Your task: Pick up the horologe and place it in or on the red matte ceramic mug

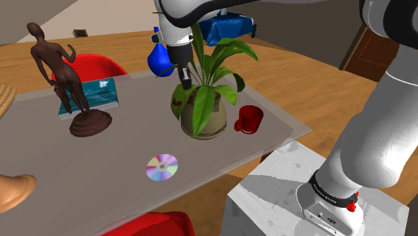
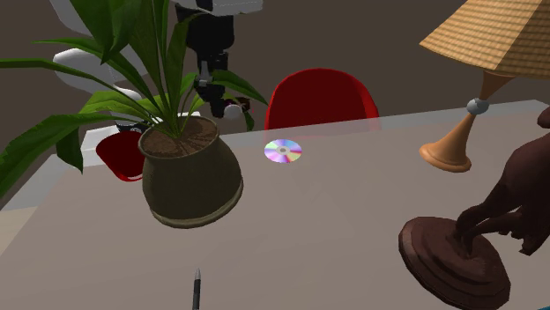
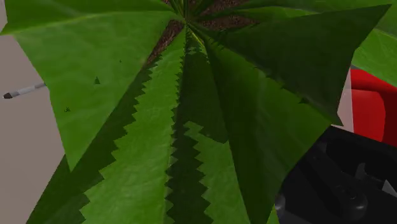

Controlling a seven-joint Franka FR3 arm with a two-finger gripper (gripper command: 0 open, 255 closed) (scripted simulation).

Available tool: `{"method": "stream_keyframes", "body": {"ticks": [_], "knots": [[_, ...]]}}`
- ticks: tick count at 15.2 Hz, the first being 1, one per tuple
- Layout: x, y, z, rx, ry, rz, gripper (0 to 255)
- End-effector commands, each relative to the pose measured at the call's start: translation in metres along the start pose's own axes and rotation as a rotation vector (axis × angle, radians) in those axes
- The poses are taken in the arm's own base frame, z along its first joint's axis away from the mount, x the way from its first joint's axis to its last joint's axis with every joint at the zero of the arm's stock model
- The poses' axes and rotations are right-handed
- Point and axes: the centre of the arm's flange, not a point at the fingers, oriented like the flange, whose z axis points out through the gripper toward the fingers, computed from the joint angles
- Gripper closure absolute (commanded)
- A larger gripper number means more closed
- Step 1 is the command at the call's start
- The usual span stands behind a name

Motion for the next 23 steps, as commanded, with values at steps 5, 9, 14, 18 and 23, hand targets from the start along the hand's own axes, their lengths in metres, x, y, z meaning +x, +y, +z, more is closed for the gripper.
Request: {"method": "stream_keyframes", "body": {"ticks": [5,9,14,18,23], "knots": [[-0.080,-0.005,0.005,0.001,-0.001,0.000,255],[-0.133,-0.008,0.007,0.001,-0.001,0.000,255],[-0.198,-0.012,0.009,0.001,-0.001,0.000,255],[-0.251,-0.015,0.011,0.001,-0.001,0.000,255],[-0.261,-0.013,0.032,0.001,-0.001,0.000,255]]}}
